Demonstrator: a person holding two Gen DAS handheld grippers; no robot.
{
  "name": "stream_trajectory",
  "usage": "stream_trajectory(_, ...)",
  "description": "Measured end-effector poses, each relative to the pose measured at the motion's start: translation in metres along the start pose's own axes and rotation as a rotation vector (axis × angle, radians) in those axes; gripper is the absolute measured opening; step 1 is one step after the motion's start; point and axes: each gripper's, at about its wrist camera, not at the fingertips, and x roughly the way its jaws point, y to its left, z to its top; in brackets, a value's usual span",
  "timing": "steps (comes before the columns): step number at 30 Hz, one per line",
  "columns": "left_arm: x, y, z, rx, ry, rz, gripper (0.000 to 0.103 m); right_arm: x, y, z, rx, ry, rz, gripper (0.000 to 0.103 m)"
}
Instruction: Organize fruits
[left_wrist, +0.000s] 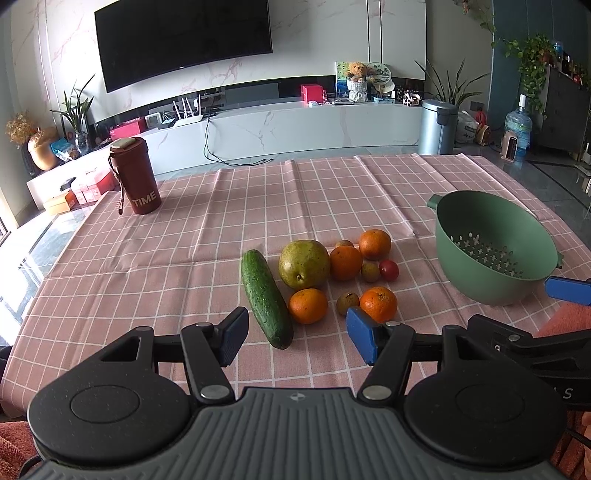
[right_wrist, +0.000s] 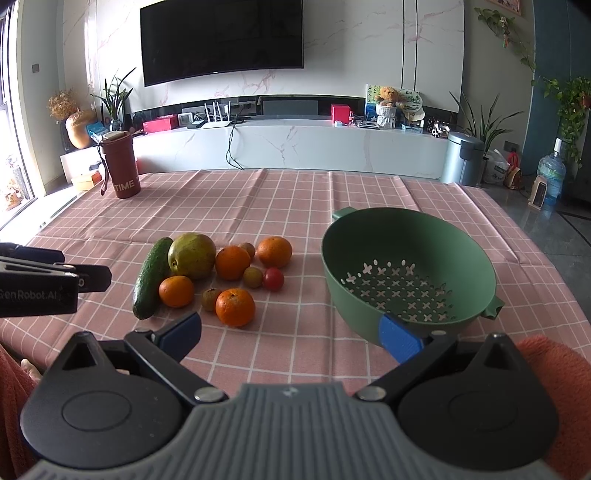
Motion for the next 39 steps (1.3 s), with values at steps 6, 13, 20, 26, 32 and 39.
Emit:
stream_trajectory(6,-0.002,0.000,0.002,-0.003,-0.001,-0.003,0.072,0.000,0.000,0.000,0.000,0.001,0.000,0.099)
stream_trajectory(13,0.000,0.002,0.005,-0.025,0.000,-0.030,0.072,0.000,0.000,0.000,-0.001,0.000,-0.003,0.098)
stream_trajectory(20,0.014,0.027,0.018,-0.107,0.039,-0.095,0.071,0.005,0.006,0.012,-0.017,0.021,0.038,0.086)
stream_trajectory(26,0.042,0.048,0.035,-0.126,0.088,-0.131,0.058,0.027,0.017,0.029,-0.042,0.028,0.137,0.078)
stream_trajectory(32,0.085,0.070,0.044,-0.184,0.166,-0.140,0.057,0.064,0.042,0.048,-0.123,0.055,0.191,0.067)
stream_trajectory(39,0.133,0.089,0.040,-0.235,0.226,-0.149,0.054,0.121,0.064,0.069,-0.137,0.117,0.247,0.064)
